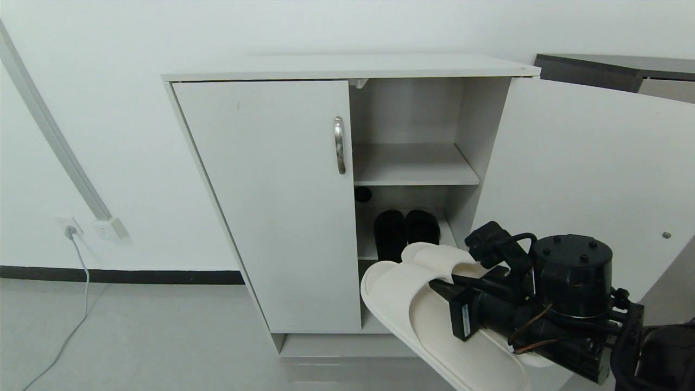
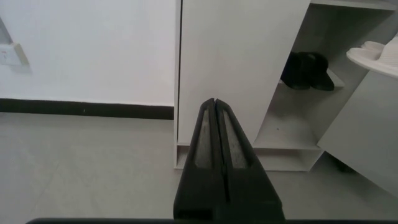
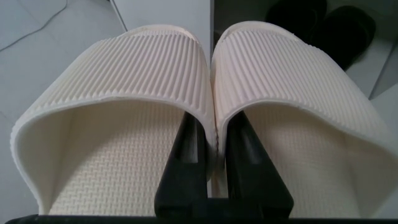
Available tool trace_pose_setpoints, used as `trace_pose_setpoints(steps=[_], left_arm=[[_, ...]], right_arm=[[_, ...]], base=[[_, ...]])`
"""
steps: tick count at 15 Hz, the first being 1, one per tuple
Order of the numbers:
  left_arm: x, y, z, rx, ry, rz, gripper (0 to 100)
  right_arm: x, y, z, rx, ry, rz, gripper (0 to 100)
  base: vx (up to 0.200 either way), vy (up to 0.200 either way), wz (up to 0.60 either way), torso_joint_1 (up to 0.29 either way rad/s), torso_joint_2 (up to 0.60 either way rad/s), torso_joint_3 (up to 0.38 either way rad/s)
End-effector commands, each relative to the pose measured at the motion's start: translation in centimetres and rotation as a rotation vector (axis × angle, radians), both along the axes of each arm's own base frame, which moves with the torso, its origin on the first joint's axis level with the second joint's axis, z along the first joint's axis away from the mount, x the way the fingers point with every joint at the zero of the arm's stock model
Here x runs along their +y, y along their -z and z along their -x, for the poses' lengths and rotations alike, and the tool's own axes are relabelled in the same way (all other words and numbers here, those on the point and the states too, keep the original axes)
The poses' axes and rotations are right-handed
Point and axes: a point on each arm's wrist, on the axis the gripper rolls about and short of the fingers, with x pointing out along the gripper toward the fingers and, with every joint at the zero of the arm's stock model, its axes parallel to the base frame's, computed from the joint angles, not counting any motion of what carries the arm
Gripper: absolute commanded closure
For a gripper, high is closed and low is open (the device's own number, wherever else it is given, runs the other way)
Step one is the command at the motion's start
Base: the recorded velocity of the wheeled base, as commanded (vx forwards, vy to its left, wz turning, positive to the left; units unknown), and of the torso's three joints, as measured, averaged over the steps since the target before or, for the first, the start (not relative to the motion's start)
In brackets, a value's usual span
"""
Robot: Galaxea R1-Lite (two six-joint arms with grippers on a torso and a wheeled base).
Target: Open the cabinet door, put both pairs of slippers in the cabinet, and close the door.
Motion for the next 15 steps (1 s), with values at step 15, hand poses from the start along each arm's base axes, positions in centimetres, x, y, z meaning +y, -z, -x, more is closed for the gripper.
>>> trace_pose_setpoints(steps=[15], left_arm=[[0.0,0.0,0.0,0.001,-0.001,0.0,100]], right_arm=[[0.7,1.7,-0.1,-0.01,-0.016,0.013,100]], base=[[0.0,0.0,-0.04,0.0,0.0,0.0]])
